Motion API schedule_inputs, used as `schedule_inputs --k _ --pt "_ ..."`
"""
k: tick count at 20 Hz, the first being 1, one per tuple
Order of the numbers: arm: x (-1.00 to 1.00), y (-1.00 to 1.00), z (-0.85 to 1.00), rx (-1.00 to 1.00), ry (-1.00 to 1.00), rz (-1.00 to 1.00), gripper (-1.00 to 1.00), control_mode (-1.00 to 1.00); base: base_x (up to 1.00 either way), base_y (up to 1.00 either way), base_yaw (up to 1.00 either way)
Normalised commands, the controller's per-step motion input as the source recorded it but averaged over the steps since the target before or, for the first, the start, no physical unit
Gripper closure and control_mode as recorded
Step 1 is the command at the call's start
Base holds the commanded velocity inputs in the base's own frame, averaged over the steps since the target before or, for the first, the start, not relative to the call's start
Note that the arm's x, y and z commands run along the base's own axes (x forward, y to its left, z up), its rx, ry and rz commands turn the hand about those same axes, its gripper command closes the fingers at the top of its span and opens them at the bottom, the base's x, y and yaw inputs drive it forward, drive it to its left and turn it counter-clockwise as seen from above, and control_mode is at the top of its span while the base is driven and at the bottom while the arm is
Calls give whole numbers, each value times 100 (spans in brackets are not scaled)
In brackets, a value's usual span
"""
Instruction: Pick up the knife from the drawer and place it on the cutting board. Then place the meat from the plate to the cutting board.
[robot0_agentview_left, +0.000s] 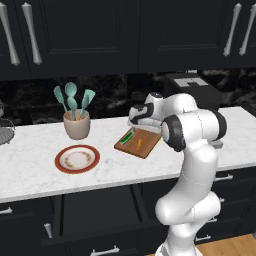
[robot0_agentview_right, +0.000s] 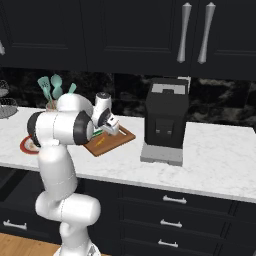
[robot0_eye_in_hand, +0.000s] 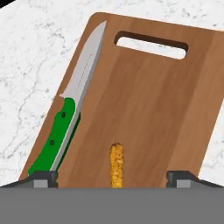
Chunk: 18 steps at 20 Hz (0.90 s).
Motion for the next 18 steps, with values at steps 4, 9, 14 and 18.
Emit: schedule_inputs --k 4,9,14,18 --pt "-100 -25 29 8 -18 0 -100 -100 0 0 0" --pt "-100 -6 27 3 -26 3 -100 -100 0 0 0" --pt "-100 0 33 -7 -29 12 -100 -100 0 0 0" --pt "-100 3 81 -18 -29 14 -100 -100 0 0 0"
